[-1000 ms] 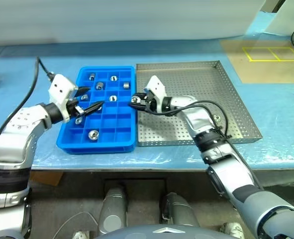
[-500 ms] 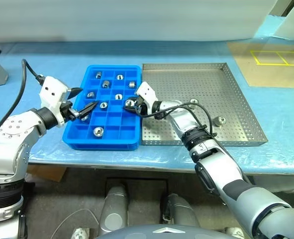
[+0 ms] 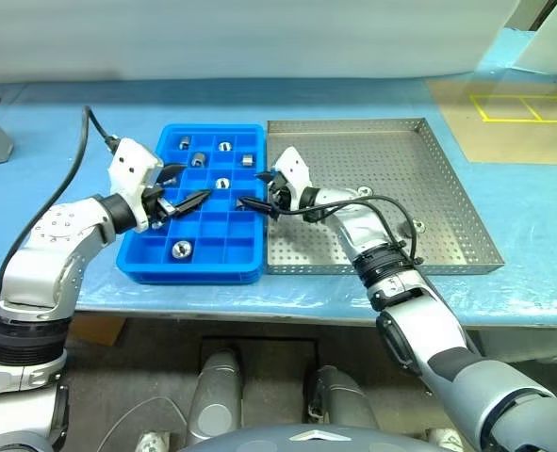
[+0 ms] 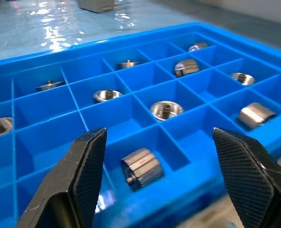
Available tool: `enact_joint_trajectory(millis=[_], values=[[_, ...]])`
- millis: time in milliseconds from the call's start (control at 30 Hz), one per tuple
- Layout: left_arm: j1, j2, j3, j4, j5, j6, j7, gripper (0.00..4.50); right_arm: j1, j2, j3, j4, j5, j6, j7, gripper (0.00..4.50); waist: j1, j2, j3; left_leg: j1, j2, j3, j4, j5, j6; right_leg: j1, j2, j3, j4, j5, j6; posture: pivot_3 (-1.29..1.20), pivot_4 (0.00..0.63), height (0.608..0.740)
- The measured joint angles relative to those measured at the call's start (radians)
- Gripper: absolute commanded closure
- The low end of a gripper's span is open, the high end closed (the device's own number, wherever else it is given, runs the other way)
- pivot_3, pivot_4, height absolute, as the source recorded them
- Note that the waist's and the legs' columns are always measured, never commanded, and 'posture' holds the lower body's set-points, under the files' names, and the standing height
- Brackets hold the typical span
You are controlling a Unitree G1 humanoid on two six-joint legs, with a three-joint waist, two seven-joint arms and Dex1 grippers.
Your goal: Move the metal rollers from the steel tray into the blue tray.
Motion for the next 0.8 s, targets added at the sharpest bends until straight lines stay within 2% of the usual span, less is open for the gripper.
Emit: enact_joint_trajectory(millis=[133,300,533,800], values=[[-0.014,-0.037,-0.040,0.026,0.009,-0.032,-0.018,0.70,0.012,-0.095,-0.082,-0.117,0.028,0.053,-0.042,0.85,0.000,0.000,0.000,0.001,0.000,0.000,0.000,0.002,-0.003,0.000,0.000,0.000,-0.001,0.000,0.000,0.00,0.150,0.740],[-0.063,-0.101,-0.095,0.101,0.027,-0.070,-0.034,0.70,0.058,-0.189,-0.133,-0.114,0.019,0.070,-0.105,0.85,-0.012,0.000,0.000,0.002,0.000,0.001,0.000,0.002,-0.004,0.001,0.000,0.001,0.000,0.000,0.000,-0.03,0.150,0.740],[-0.101,-0.136,-0.126,0.157,0.043,-0.109,-0.060,0.70,0.063,-0.185,-0.136,-0.056,0.008,0.064,-0.189,0.85,-0.058,0.000,0.000,0.002,0.000,0.001,0.000,0.002,-0.003,0.000,0.001,0.002,0.000,-0.001,-0.001,-0.07,0.150,0.740],[-0.103,-0.148,-0.145,0.163,0.055,-0.113,-0.077,0.70,0.062,-0.184,-0.142,0.125,-0.028,-0.025,-0.300,0.85,-0.058,0.000,0.000,0.002,0.000,0.001,0.000,0.001,-0.001,0.001,0.001,0.001,0.000,-0.001,-0.001,-0.07,0.150,0.740]])
